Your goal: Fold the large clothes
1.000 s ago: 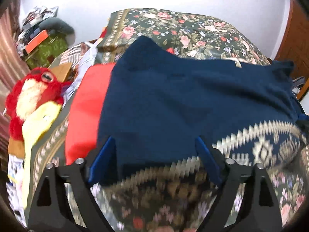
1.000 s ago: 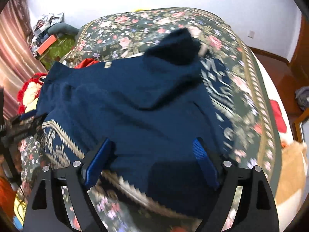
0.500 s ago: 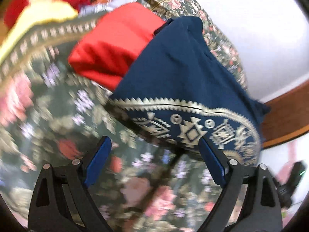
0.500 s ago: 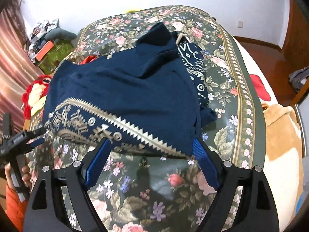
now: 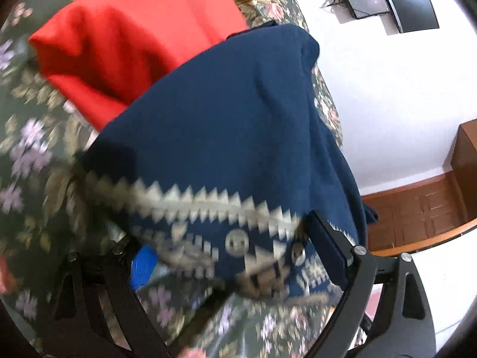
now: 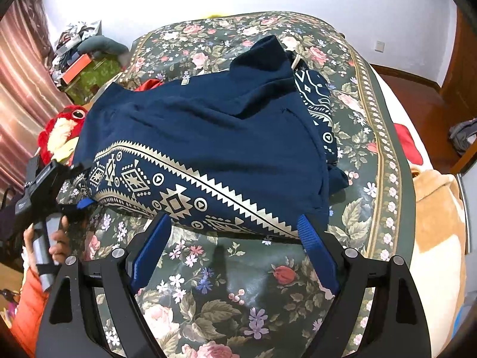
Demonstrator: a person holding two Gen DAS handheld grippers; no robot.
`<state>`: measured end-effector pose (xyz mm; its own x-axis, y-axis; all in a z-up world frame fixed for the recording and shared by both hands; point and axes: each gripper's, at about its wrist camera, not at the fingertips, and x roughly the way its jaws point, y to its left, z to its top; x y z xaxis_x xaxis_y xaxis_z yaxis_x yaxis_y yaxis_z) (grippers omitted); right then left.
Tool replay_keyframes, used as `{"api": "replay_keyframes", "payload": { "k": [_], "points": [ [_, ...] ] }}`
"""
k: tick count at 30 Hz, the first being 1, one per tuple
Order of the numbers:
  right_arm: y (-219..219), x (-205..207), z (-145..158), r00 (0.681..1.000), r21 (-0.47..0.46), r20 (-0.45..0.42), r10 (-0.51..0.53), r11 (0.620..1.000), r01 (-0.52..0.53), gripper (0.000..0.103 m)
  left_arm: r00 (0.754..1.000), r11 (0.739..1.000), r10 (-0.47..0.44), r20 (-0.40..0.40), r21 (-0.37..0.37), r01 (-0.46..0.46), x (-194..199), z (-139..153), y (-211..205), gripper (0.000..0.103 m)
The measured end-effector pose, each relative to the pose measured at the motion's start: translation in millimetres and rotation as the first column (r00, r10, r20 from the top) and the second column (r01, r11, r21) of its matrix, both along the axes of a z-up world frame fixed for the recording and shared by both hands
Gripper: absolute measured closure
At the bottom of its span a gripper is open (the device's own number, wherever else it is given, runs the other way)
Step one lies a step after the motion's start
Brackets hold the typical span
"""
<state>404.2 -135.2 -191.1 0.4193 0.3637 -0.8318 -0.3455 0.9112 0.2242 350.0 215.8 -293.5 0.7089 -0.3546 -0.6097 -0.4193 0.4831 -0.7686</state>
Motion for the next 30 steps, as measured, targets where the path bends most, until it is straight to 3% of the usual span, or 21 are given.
{"api": "replay_keyframes", "payload": {
  "k": [4, 7, 12, 15, 19, 26, 30],
  "points": [
    [4.0, 1.0, -4.5, 1.0, -0.001, -0.023, -0.012, 1.0, 0.012, 0.019, 1.0, 0.999, 0.027, -0.009, 0.037, -0.026, 14.4, -2.2, 2.1, 0.011],
    [7.6, -1.7, -4.5, 1.0, -0.007, -0.028, -0.004, 1.0, 0.004, 0.018, 0.998, 0.998, 0.054, -0.024, 0.046, -0.052, 13.8, -0.2, 4.5, 0.022],
    [14.8, -6.9, 2.0, 1.0, -0.028, -0.014, 0.016, 0.999, -0.017, 0.018, 0.997, 0.996, 0.081, 0.014, 0.033, -0.082, -6.6, 20.6, 5.6, 0.066],
    [20.9, -9.0, 9.1, 1.0, -0.033, -0.001, 0.025, 0.999, -0.026, 0.018, 1.0, 0.988, 0.021, 0.016, 0.154, -0.023, -10.0, 49.7, -1.4, 0.084],
    [35.5, -6.5, 22.8, 0.998, -0.035, 0.027, 0.049, 0.998, -0.048, 0.018, 0.994, 0.952, -0.041, 0.099, 0.307, 0.009, -12.5, 103.0, -19.0, 0.088],
    [71.7, 22.3, 44.8, 0.996, 0.027, 0.083, 0.027, 0.999, -0.03, 0.018, 0.96, 0.853, -0.159, 0.23, 0.521, 0.016, -11.4, 184.2, -62.2, 0.089],
    [84.2, 38.2, 31.8, 0.998, 0.023, 0.06, 0.014, 1.0, -0.015, 0.005, 0.944, 0.795, -0.221, 0.246, 0.606, 0.028, -5.1, 203.2, -88.8, 0.089]
  ]
}}
